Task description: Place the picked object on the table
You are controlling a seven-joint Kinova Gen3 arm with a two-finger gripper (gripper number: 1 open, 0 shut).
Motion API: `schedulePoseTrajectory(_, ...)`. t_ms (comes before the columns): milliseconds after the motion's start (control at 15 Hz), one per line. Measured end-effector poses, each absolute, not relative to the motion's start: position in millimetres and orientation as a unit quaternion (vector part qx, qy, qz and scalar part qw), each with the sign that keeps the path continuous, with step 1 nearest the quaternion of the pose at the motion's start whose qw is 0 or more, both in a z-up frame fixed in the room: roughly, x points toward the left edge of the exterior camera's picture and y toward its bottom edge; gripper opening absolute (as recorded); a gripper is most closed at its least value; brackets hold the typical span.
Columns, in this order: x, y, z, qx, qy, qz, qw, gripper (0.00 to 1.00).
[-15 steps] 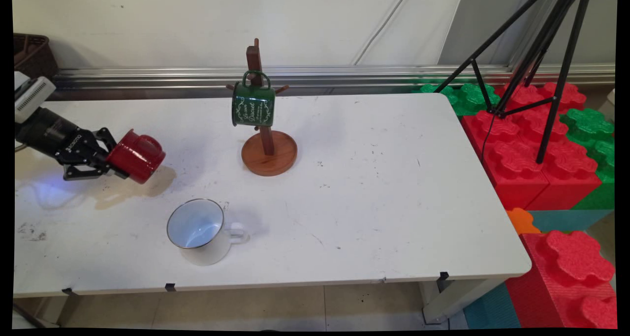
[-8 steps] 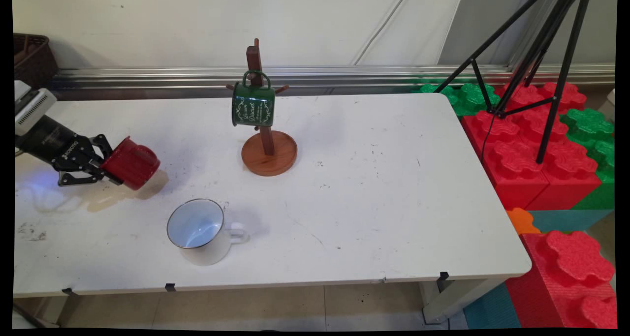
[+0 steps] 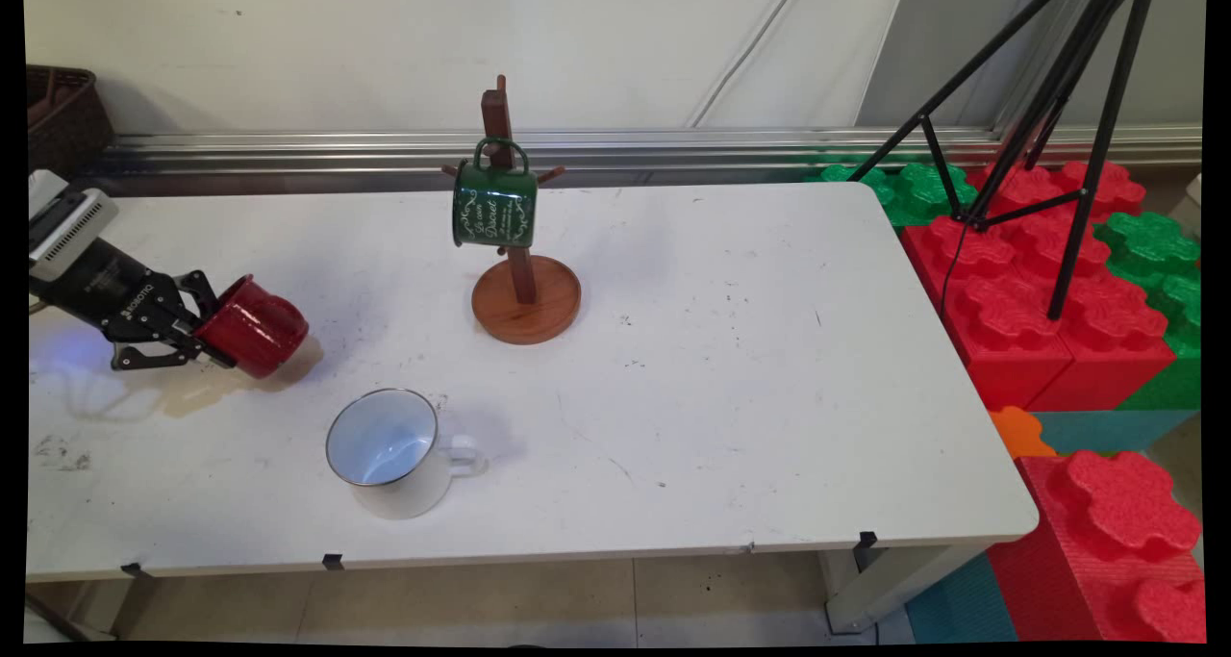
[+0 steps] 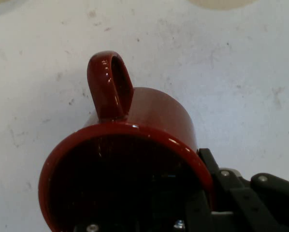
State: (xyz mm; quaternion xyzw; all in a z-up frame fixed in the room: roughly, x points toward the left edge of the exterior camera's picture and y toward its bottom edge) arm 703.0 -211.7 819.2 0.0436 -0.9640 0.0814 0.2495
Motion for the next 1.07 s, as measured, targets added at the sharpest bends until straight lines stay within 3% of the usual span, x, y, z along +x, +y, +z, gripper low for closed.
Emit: schedulePoseTrajectory(1067,703.5,-207.6,817.9,0.001,-0.977,0.087,0.194,0.00)
